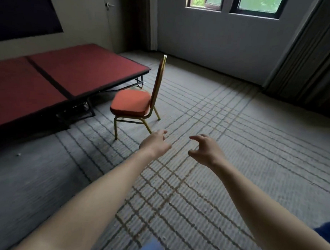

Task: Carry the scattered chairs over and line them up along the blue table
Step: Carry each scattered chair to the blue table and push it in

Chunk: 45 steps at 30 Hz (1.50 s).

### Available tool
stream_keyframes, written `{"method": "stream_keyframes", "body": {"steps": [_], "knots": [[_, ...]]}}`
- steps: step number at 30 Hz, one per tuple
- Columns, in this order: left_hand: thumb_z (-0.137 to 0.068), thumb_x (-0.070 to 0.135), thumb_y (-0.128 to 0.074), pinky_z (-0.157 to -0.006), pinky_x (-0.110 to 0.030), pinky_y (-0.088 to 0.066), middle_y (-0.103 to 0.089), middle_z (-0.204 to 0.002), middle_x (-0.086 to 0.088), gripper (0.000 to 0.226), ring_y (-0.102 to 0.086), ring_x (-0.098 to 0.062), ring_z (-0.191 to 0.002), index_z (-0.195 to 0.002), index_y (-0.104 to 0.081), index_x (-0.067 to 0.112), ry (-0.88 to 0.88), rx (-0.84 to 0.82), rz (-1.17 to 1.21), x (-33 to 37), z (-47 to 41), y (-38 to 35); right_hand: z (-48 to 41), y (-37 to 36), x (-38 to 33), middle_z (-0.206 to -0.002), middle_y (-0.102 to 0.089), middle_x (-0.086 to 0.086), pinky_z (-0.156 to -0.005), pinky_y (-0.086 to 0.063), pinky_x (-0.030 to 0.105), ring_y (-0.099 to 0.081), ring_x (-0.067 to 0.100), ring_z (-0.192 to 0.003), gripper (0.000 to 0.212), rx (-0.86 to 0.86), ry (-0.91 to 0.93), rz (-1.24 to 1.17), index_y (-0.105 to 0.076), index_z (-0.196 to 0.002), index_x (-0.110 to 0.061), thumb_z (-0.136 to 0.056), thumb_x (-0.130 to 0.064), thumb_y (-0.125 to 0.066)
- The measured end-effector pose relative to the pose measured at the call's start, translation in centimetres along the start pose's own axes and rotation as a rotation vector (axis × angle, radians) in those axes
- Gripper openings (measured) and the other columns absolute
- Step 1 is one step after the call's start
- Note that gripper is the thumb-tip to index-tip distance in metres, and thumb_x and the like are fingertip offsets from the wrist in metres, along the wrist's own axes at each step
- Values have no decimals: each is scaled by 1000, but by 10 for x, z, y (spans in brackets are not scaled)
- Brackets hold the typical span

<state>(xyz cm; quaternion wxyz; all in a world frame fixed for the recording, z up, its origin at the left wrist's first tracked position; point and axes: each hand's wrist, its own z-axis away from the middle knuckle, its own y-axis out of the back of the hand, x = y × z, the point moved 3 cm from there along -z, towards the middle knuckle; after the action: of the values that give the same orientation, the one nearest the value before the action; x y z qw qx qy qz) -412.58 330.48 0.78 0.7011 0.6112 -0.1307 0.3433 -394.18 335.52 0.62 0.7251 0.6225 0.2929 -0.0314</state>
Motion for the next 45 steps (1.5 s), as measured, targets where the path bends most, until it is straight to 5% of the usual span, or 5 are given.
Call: {"method": "stream_keyframes", "body": {"steps": [23,29,34,45], "knots": [[-84,33,-61,-99,-38,-46,-47,-138,0,64,-50,-19,-120,-143,-39,22,3,147,113,94,-491,116,-508,88,43,-142,-47,-7,-99,-44,32,-47,19,-127,60,68,147,-39,-53,-135,-31,-77,-31,-69],[-85,33,-60,-87,-31,-45,-49,-134,1,60,-53,-17,-111,-140,-40,24,110,237,121,100,-612,131,-657,109,53,-140,-48,-5,-96,-46,34,-50,19,-124,61,-3,253,-37,-53,-135,-30,-76,-32,-70],[-79,40,-61,-91,-38,-50,-50,-129,0,64,-56,-19,-107,-138,-41,26,229,313,155,105,-704,139,-777,122,51,-136,-51,2,-99,-45,37,-50,22,-124,61,-100,383,-12,-55,-134,-27,-75,-27,-70],[-77,35,-66,-100,-39,-43,-40,-142,-3,72,-45,-25,-125,-141,-35,30,434,403,128,60,-845,155,-949,82,25,-140,-48,3,-100,-44,34,-46,22,-128,67,-272,520,77,-48,-140,-26,-76,-25,-66]]}}
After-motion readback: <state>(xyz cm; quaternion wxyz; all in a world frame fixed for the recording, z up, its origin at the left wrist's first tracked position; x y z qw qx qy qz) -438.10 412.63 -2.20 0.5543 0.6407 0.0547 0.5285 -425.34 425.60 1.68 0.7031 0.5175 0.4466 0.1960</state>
